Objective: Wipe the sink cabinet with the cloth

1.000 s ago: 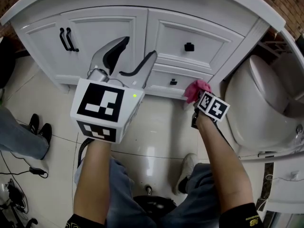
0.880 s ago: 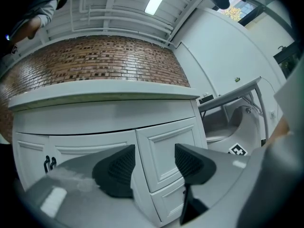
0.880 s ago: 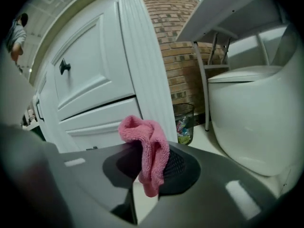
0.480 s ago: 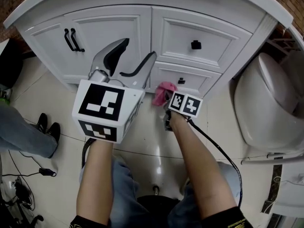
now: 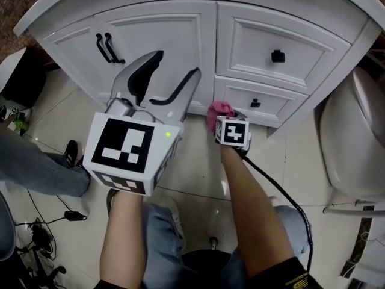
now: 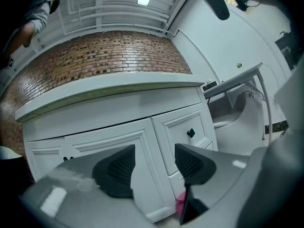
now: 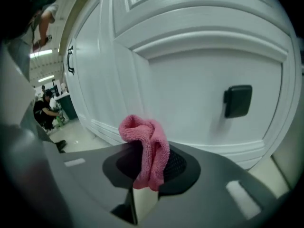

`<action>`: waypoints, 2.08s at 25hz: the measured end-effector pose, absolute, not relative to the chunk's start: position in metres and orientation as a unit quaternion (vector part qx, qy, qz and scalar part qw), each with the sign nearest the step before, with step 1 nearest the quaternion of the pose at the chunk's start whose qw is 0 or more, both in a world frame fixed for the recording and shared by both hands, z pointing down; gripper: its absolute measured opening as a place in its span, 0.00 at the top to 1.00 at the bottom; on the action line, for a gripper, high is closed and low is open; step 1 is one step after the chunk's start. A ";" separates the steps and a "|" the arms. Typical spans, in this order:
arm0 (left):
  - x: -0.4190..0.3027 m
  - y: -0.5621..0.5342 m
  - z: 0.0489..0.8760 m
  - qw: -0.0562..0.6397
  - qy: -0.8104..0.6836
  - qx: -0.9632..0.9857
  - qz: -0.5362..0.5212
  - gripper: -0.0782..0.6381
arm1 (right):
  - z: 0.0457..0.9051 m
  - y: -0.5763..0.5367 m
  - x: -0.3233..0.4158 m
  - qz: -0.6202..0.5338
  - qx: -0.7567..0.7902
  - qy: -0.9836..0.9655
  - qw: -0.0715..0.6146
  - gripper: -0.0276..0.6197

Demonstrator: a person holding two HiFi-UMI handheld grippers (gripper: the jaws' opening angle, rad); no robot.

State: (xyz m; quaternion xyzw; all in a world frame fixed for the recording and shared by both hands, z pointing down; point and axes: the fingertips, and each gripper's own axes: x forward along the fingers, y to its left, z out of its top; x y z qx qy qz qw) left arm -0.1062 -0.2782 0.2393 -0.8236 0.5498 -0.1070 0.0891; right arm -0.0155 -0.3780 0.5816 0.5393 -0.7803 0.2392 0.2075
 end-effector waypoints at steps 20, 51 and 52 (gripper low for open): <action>-0.071 -0.268 0.227 0.119 0.522 -0.837 -0.116 0.53 | 0.538 -0.364 0.229 0.260 0.680 -0.655 0.202 0.84; -0.018 -0.067 0.184 0.121 0.477 -0.871 -0.002 0.56 | 0.198 -0.078 0.099 -0.020 0.475 -0.879 -0.029 0.84; -0.018 -0.067 0.184 0.119 0.475 -0.872 0.000 0.56 | 0.198 -0.078 0.100 -0.021 0.475 -0.879 -0.029 0.84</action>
